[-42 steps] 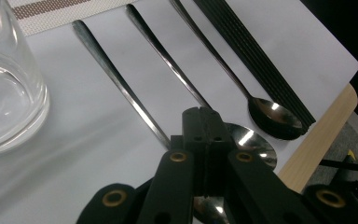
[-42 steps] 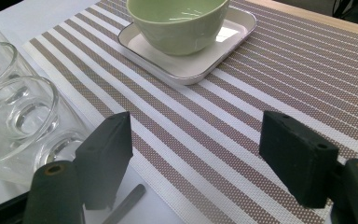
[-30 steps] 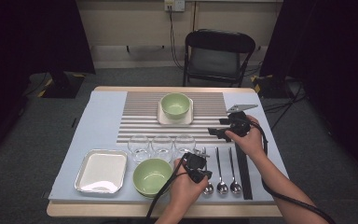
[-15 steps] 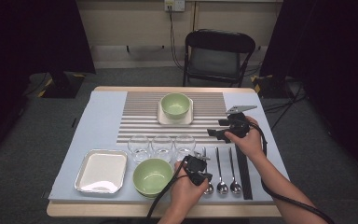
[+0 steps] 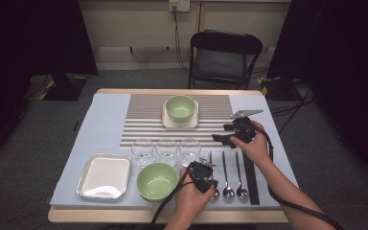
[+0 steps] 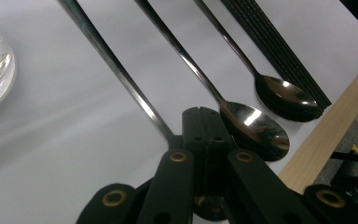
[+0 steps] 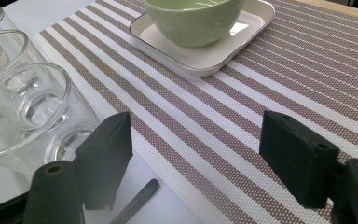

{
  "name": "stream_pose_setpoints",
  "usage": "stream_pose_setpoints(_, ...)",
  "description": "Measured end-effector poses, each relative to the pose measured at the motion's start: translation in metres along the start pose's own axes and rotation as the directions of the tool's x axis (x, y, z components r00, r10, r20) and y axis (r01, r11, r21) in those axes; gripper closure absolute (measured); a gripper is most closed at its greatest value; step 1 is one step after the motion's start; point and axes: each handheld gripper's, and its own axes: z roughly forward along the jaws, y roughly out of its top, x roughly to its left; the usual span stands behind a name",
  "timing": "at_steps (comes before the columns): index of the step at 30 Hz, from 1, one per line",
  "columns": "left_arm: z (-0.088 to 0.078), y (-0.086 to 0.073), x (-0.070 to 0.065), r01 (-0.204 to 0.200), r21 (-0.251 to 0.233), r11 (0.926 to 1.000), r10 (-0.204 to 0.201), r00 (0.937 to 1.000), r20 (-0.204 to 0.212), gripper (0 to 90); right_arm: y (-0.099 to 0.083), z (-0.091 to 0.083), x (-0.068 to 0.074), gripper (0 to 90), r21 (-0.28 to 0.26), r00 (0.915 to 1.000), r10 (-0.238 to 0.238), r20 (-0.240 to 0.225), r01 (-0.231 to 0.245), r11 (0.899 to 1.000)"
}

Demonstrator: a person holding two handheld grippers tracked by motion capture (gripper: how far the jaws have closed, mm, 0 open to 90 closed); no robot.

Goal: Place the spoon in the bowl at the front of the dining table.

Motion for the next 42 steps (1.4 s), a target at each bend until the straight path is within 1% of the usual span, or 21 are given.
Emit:
stream_pose_setpoints(7,0.002,-0.002,-0.001,-0.003,0.0,1.0,0.003,1.0,0.003,90.0,-0.002,0.001,0.002,25.0,-0.002,1.0,-0.002,-0.006,0.002,1.0)
stream_pose_setpoints(9,0.003,-0.003,-0.001,0.004,-0.005,1.0,-0.004,1.0,0.003,90.0,-0.002,0.001,0.002,25.0,0.0,0.9999,-0.005,-0.009,0.005,1.0)
stream_pose_setpoints(14,0.004,-0.006,0.0,0.007,0.001,1.0,-0.007,0.9999,0.008,90.0,-0.003,0.003,0.004,25.0,0.004,0.9999,-0.005,-0.016,0.005,1.0)
stream_pose_setpoints(17,0.003,-0.006,0.001,0.001,0.004,1.0,-0.001,0.9999,0.011,90.0,-0.004,0.003,0.004,24.9,0.005,0.9999,-0.004,-0.016,0.004,1.0)
stream_pose_setpoints(21,0.002,-0.006,0.001,0.003,-0.003,1.0,-0.003,1.0,0.009,90.0,-0.005,0.004,0.005,24.9,0.007,0.9998,-0.004,-0.018,0.004,1.0)
stream_pose_setpoints(29,0.004,-0.008,0.0,-0.002,0.003,1.0,0.002,0.9999,0.01,90.0,-0.005,0.004,0.007,24.8,0.011,0.9997,-0.008,-0.024,0.008,1.0)
stream_pose_setpoints(42,0.004,-0.009,-0.001,0.005,0.006,1.0,-0.005,0.9999,0.012,90.0,-0.007,0.005,0.011,24.7,0.019,0.9994,-0.021,-0.028,0.021,1.0)
